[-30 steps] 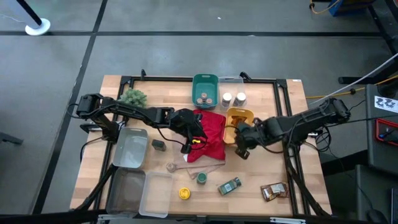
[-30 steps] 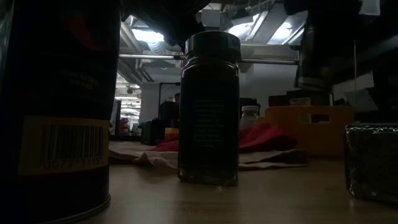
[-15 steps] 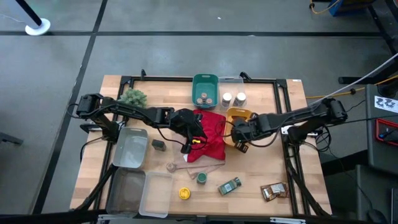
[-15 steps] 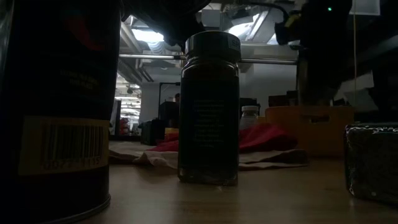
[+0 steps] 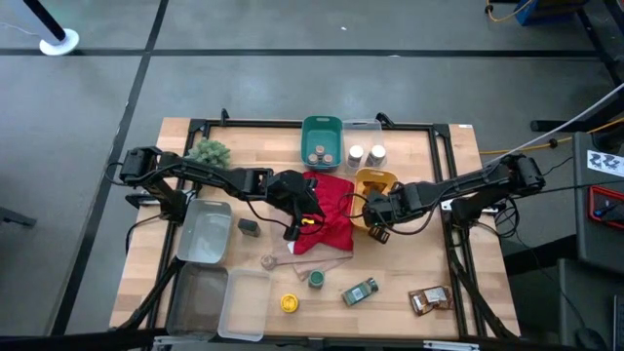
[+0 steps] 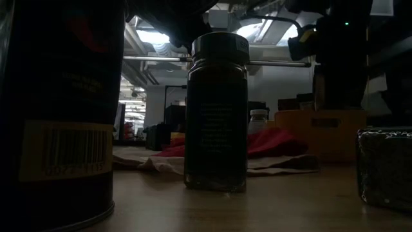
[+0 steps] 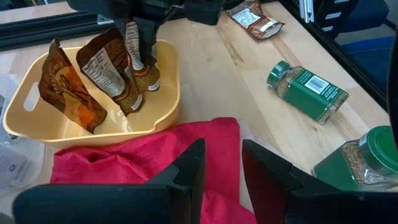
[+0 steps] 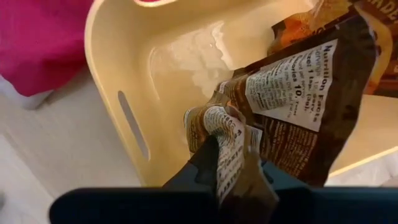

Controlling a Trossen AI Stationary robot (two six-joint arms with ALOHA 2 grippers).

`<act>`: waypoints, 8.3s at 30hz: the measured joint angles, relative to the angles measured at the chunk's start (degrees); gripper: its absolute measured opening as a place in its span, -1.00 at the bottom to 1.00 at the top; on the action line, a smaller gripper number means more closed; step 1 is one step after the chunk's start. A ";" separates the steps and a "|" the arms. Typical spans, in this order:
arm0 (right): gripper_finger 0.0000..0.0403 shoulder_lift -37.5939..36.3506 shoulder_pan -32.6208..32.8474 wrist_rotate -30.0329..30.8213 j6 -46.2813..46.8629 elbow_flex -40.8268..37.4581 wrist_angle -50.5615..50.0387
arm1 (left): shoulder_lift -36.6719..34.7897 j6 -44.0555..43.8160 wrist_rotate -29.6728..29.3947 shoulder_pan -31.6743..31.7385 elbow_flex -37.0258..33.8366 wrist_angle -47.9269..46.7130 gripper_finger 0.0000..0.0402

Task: Sort spices by type
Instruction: Put the top brown seasoning sachet into the yellow bin, then put the top green seasoning can into the gray bin

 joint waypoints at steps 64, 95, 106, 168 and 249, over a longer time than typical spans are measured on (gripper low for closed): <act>-0.28 -0.07 0.02 -10.24 -0.13 2.54 -6.36 | 0.68 11.39 -17.12 7.55 0.00 -16.62 -0.01; -0.28 -0.07 0.02 -10.24 -0.13 2.51 -6.32 | 1.54 40.89 -17.09 11.39 0.00 -32.10 -0.13; -0.28 -0.07 0.04 -10.23 -0.13 2.51 -5.83 | 3.34 44.71 -17.92 11.69 0.00 -32.00 -0.13; -0.28 -0.07 0.04 -9.72 -0.29 2.49 -4.90 | -17.82 -25.51 -28.72 -1.12 0.59 -44.73 -0.46; -0.28 -0.07 0.07 -8.13 -1.81 2.49 -2.89 | -14.67 -135.16 -54.06 -43.85 -21.59 -72.61 -0.45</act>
